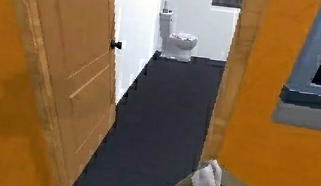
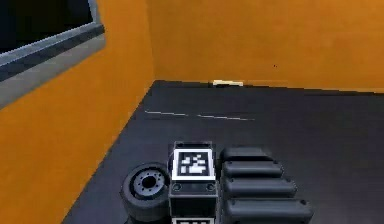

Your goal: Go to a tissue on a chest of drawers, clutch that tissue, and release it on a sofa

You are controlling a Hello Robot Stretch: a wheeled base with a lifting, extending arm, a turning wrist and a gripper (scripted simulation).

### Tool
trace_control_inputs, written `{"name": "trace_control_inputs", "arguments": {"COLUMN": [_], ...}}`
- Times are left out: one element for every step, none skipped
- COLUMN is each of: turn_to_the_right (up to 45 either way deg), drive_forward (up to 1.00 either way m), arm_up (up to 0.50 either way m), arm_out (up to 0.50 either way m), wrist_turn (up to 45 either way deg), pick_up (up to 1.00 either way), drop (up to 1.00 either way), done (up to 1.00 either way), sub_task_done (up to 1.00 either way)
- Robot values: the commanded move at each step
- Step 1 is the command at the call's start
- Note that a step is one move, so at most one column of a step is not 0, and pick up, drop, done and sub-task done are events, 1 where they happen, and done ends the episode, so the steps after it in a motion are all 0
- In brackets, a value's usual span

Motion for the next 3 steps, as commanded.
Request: {"name": "trace_control_inputs", "arguments": {"turn_to_the_right": [-3.0, 0.0, 27.0], "drive_forward": [0.0, 1.0, 0.0], "arm_up": [0.0, 0.0, 0.0], "arm_out": [0.0, 0.0, 0.0], "wrist_turn": [0.0, 0.0, 0.0], "pick_up": [0.0, 0.0, 0.0], "drop": [0.0, 0.0, 0.0], "done": [0.0, 0.0, 0.0], "sub_task_done": [0.0, 0.0, 0.0]}}
